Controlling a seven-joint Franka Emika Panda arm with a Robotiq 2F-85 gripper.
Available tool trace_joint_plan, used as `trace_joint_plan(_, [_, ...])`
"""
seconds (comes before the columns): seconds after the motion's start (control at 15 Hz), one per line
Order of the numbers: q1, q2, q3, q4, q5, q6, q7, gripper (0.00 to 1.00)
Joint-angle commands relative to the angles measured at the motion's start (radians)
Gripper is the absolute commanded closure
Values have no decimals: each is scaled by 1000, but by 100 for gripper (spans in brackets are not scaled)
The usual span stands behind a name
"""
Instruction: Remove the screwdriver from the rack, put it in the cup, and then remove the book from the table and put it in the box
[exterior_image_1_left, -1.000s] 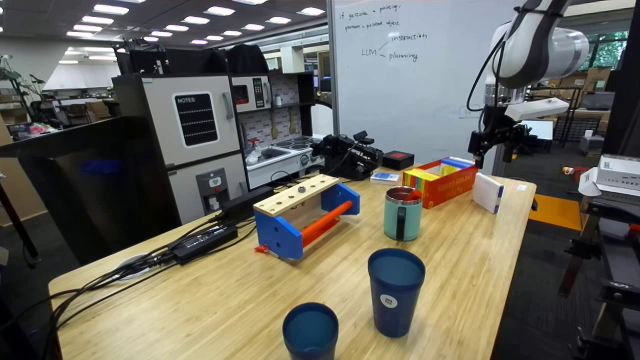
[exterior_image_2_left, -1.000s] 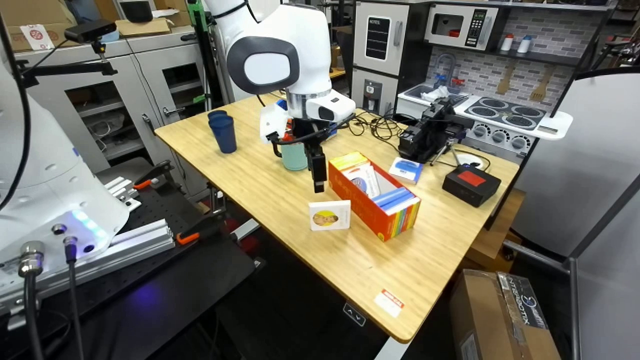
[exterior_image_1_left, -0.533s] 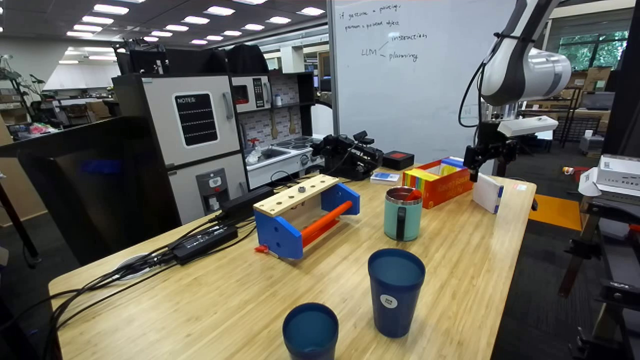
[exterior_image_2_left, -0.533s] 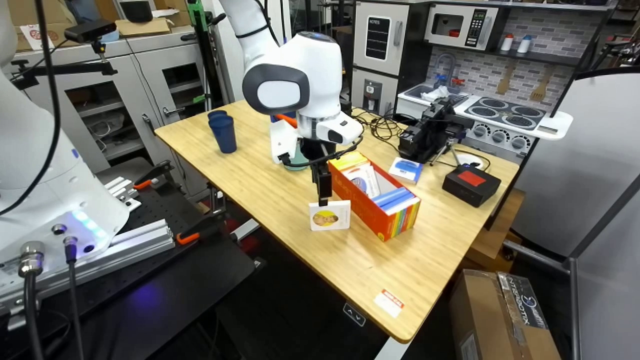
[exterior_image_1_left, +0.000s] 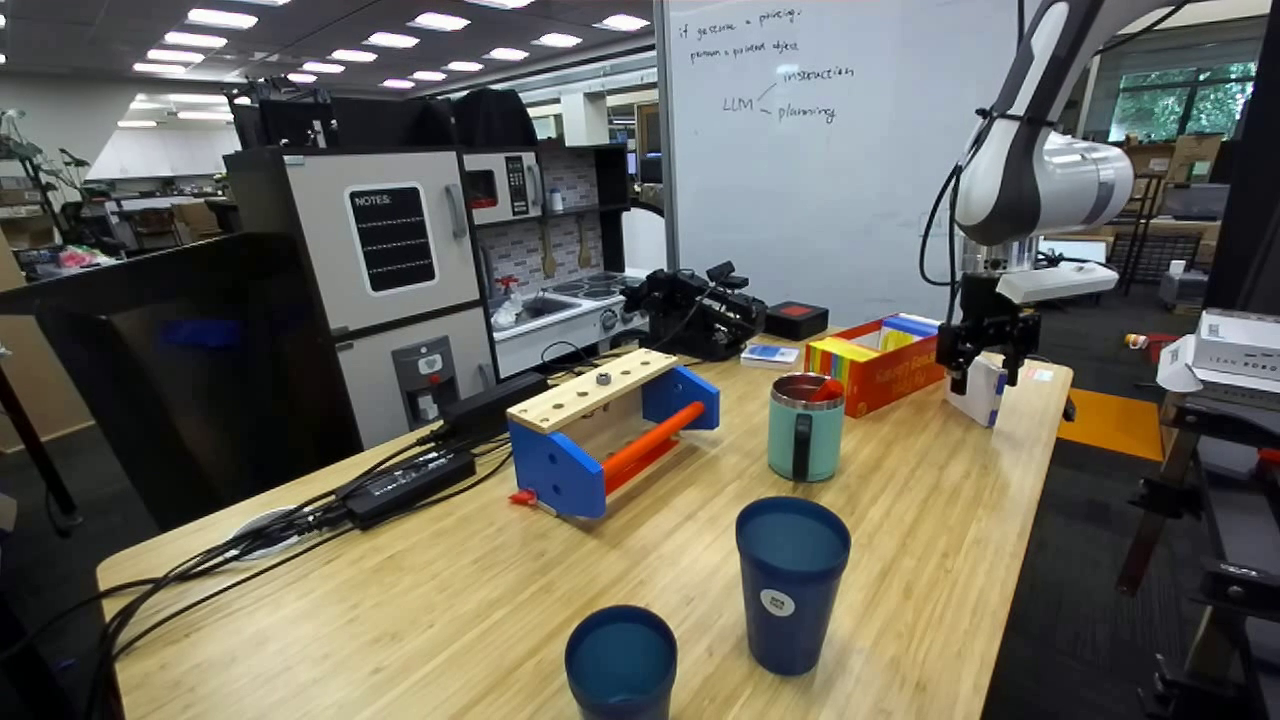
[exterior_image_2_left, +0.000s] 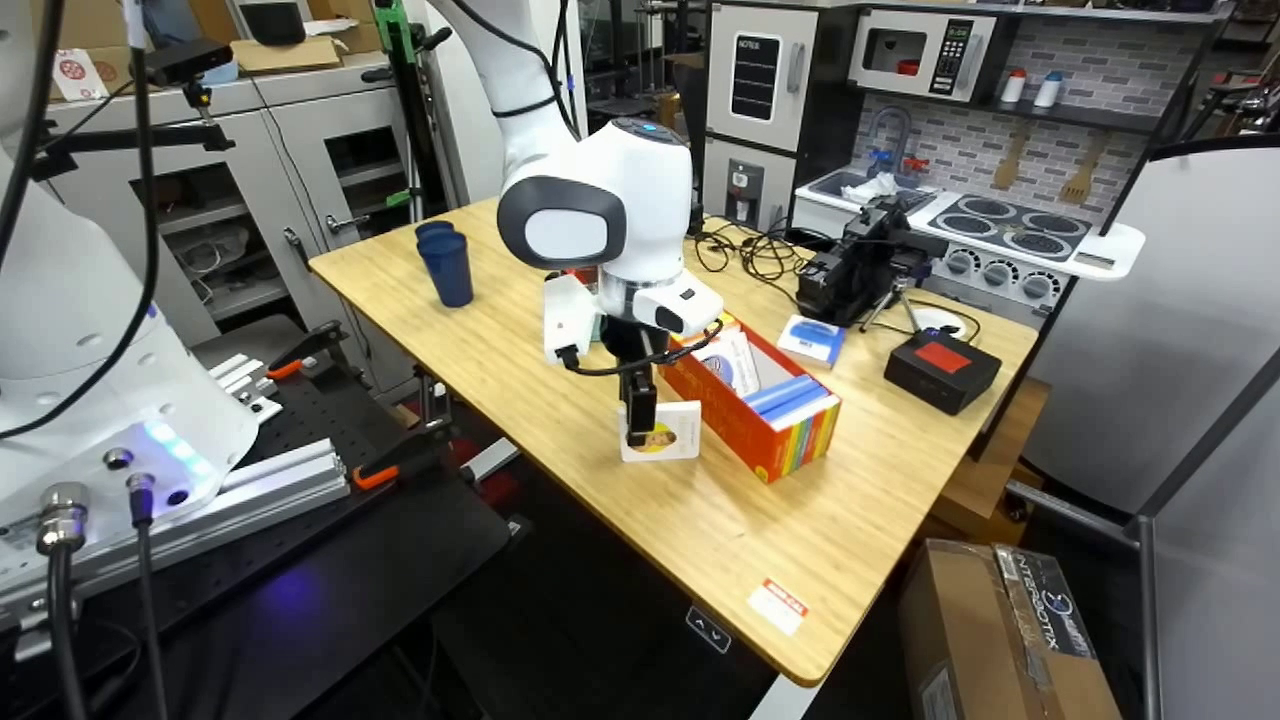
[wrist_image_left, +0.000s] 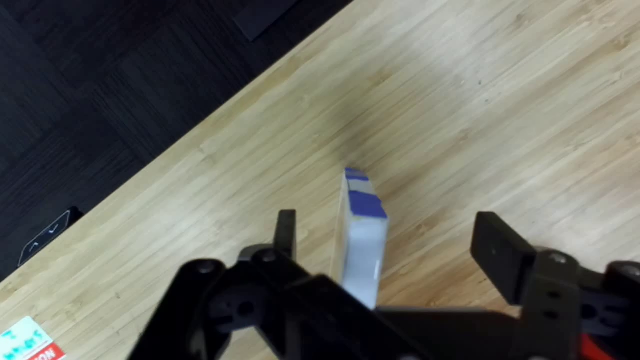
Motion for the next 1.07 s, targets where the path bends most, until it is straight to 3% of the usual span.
trace_joint_plan(0.0, [-35,23,37,27,32,-4,-15,42])
trace_joint_plan(0.53, [19,-12,-25,14,16,-27,51,97])
trace_joint_plan(0.6, [28,-20,-37,8,12,-28,61,100])
trace_joint_plan(0.73, [59,-52,-74,-14,-3,-38,87,96])
trace_joint_plan(1.0, [179,-190,-216,-104,-94,-93,170,96])
